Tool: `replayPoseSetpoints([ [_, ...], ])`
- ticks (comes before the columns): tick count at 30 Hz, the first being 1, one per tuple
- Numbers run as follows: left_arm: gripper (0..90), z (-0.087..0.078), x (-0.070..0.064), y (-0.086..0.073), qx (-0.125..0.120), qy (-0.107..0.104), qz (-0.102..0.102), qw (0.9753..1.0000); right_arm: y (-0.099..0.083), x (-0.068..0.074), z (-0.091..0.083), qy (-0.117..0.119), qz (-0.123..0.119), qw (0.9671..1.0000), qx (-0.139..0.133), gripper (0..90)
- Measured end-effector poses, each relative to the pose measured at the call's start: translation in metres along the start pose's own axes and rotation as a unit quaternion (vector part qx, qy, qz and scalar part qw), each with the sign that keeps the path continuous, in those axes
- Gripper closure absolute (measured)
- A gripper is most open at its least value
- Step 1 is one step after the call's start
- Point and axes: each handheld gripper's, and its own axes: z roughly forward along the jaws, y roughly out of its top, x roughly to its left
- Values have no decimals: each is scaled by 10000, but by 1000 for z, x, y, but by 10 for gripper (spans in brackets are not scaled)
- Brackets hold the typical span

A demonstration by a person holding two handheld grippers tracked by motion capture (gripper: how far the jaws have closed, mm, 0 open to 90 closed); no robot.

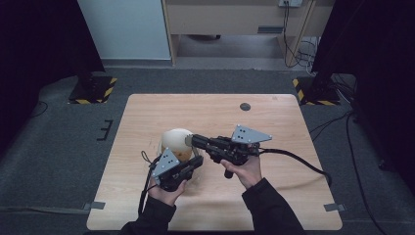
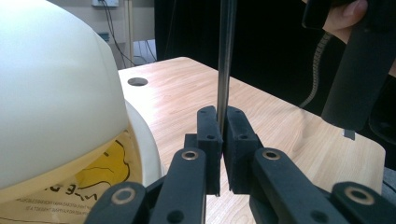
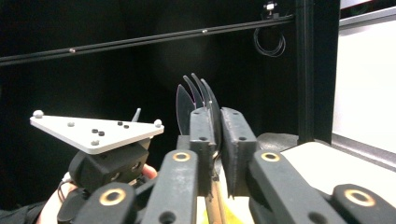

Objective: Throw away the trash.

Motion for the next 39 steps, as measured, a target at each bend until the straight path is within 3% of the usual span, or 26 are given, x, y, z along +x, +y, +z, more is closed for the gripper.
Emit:
replayPoseSetpoints([
  [8, 822, 0, 2, -3, -1, -39, 3, 10000, -1, 0, 0, 12, -3, 10000, 89, 890],
  [13, 688, -4, 5, -5, -123, 43, -46, 9999, 1, 0, -2, -56, -45, 10000, -9, 890],
  [18, 559, -22, 8, -9, -206, 218, -68, 9995, 4, -1, -2, -156, -121, 9997, -159, 890],
  [24, 463, -64, 26, -20, -272, 661, -101, 9974, 6, 3, 4, -168, -295, 9991, -243, 890],
  [30, 413, -99, 62, -30, -389, 1281, -423, 9901, 3, 4, 13, -172, -281, 9989, -337, 890],
  [33, 365, -106, 85, -38, -153, 1696, -453, 9843, 0, 3, 17, -172, -250, 9988, -387, 890],
  [39, 290, -109, 115, -53, 224, 2074, -551, 9764, -1, 1, 21, -173, -197, 9982, -531, 889],
])
